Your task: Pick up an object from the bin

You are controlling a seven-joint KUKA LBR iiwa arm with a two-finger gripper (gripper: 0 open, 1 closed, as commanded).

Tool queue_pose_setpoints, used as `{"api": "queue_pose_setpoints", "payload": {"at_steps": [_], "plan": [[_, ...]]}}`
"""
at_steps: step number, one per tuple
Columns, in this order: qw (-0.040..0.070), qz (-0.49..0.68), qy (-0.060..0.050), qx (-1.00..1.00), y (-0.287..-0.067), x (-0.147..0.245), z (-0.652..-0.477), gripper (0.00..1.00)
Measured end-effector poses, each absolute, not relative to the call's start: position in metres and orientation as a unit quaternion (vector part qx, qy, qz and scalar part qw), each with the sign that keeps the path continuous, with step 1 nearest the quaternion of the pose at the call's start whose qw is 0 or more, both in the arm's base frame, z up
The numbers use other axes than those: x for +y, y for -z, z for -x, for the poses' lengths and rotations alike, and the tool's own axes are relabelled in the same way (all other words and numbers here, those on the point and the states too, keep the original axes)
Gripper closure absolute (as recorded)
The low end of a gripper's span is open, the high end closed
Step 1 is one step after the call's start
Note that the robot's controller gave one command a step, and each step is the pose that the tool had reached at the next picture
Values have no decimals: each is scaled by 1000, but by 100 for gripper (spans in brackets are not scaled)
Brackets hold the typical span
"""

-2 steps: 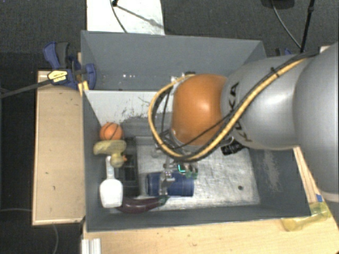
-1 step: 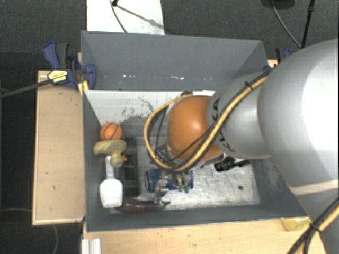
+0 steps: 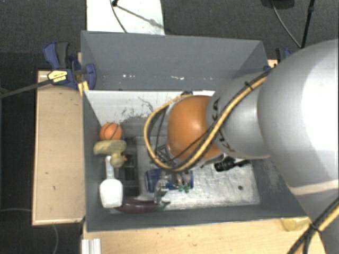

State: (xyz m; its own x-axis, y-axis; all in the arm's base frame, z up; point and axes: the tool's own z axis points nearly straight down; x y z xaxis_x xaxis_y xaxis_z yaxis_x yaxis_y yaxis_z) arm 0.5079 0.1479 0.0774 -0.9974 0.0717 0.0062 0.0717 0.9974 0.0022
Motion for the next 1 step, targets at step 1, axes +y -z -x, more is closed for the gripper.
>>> {"api": "queue_pose_setpoints", "payload": {"at_steps": [1], "plan": [[3,39,0,-999,-126,141,-506,100]]}}
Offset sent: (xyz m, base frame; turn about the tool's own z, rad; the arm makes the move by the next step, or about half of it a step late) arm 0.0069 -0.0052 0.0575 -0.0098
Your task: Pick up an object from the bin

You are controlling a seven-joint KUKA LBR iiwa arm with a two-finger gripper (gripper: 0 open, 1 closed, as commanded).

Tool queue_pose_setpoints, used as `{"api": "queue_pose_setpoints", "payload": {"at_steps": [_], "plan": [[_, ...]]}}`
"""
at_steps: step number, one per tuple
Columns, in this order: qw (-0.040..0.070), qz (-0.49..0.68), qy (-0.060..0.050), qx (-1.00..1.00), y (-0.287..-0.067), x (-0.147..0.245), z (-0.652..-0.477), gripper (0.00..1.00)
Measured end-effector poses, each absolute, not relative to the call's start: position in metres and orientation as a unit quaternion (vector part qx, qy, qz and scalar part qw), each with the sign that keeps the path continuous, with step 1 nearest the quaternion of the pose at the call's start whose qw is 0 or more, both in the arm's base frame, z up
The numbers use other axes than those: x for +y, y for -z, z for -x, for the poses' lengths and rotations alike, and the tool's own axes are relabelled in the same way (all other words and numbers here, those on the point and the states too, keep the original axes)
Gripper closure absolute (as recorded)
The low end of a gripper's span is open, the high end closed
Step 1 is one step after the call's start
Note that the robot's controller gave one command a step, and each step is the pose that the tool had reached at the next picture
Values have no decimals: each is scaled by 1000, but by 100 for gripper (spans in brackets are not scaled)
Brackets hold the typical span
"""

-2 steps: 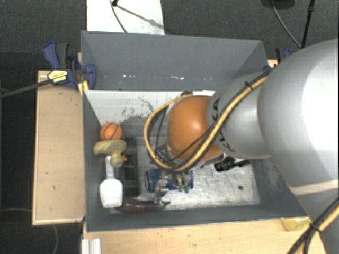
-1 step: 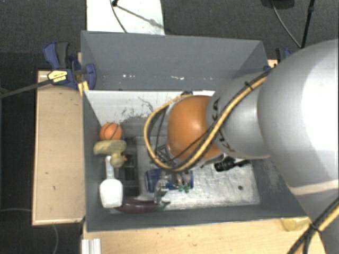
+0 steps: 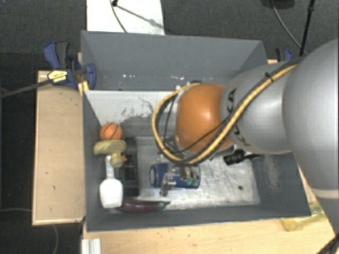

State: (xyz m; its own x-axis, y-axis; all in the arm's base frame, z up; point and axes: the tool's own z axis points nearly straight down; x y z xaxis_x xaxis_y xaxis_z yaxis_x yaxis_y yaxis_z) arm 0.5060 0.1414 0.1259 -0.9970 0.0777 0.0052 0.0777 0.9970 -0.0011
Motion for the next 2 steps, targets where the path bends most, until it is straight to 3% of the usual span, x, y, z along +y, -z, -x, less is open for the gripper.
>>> {"api": "queue_pose_setpoints", "payload": {"at_steps": [1,2], "plan": [[-2,39,1,-999,-167,142,-510,100],[2,41,0,-999,-205,140,-511,100]]}}
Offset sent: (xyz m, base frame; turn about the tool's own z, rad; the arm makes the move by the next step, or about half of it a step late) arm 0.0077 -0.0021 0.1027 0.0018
